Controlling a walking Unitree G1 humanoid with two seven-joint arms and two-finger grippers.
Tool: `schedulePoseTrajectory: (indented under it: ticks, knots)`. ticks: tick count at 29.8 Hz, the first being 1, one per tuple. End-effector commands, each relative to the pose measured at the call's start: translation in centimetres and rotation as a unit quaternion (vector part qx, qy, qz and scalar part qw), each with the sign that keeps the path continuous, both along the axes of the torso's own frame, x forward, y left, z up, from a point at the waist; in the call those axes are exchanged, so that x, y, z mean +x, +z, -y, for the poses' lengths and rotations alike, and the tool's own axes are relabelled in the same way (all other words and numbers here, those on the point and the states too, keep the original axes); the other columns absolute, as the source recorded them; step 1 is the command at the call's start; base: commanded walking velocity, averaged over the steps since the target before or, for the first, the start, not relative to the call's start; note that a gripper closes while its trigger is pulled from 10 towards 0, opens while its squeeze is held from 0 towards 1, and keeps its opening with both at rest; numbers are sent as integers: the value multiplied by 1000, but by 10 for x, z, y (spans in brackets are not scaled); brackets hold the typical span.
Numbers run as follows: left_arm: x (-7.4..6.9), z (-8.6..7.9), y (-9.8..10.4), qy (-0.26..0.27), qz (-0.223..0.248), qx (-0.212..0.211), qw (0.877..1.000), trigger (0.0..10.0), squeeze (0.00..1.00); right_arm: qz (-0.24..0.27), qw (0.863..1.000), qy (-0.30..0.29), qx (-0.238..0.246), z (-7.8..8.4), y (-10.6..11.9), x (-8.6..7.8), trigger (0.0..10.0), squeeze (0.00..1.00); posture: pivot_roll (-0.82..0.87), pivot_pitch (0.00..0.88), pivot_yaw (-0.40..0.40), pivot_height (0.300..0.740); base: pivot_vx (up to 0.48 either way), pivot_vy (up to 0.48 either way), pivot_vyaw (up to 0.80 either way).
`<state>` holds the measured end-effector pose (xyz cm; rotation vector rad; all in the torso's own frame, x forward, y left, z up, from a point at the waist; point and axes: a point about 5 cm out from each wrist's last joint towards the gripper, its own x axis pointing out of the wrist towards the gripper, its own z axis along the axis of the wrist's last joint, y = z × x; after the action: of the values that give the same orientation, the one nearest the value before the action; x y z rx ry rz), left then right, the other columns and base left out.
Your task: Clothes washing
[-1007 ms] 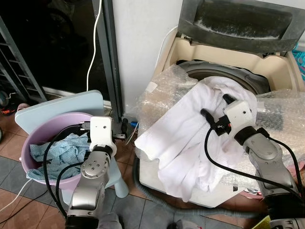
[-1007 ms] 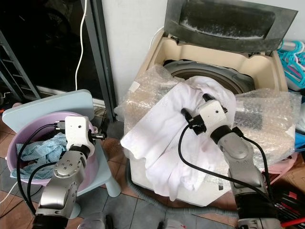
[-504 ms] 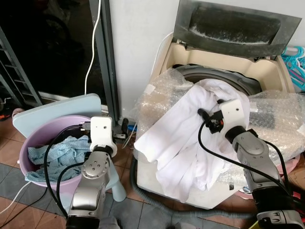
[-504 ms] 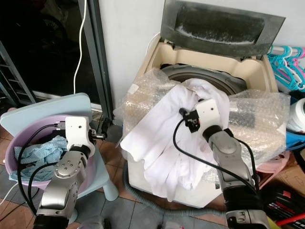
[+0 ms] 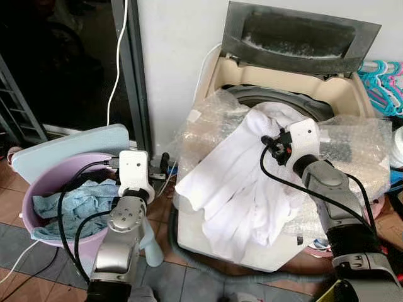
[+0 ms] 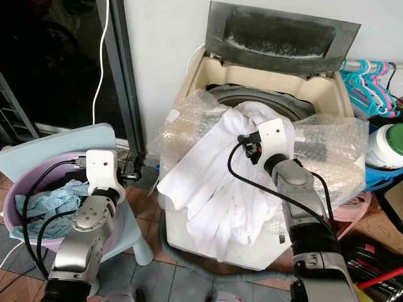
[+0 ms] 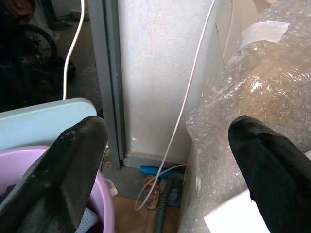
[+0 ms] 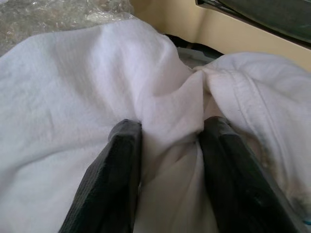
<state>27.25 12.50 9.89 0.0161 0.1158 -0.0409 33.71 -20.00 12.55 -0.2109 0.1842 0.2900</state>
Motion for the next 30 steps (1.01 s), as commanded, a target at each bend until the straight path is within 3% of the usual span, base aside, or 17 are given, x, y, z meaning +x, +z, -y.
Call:
schedulePoseTrajectory:
  ticks: [1,11,16,19,20,22,23,24,25,27,30]
  knots:
    - [1,0,-1,1,-3,3,1000,10000,0,-59,998,-18,-12,13,-18,-4,0,0,-36,0,-50,740,0,0,0]
    - [2,2,-1,-1,-4,3,1000,10000,0,-61,997,14,-34,16,0,15,0,0,-40,0,-50,740,0,0,0]
    - [2,1,-1,2,-2,5,1000,10000,0,2,994,82,-69,16,55,40,0,0,-38,0,-55,740,0,0,0]
    - [3,0,-1,2,-2,5,1000,10000,0,38,992,83,-91,17,85,51,0,0,-38,0,-55,740,0,0,0]
    - [3,0,-1,2,-2,5,1000,10000,0,38,992,83,-91,17,85,51,0,0,-38,0,-55,740,0,0,0]
    - [3,1,-1,3,-2,5,1000,10000,0,73,988,89,-103,15,112,60,0,0,-40,0,-57,740,0,0,0]
    - [4,1,-2,3,-3,6,1000,10000,0,112,983,93,-112,10,142,67,0,0,-39,0,-56,740,0,0,0]
    - [4,1,-2,3,-3,6,1000,10000,0,123,981,93,-115,9,150,69,0,0,-39,0,-56,740,0,0,0]
    - [5,1,-2,2,-2,7,1000,10000,0,174,975,73,-114,6,178,72,0,0,-37,0,-58,740,0,0,0]
    - [5,1,-1,2,-2,8,1000,10000,0,223,967,49,-114,5,203,73,0,0,-37,0,-58,740,0,0,0]
    - [5,0,-1,4,0,9,1000,10000,0,353,927,-2,-126,5,254,65,0,0,-29,0,-65,740,0,0,0]
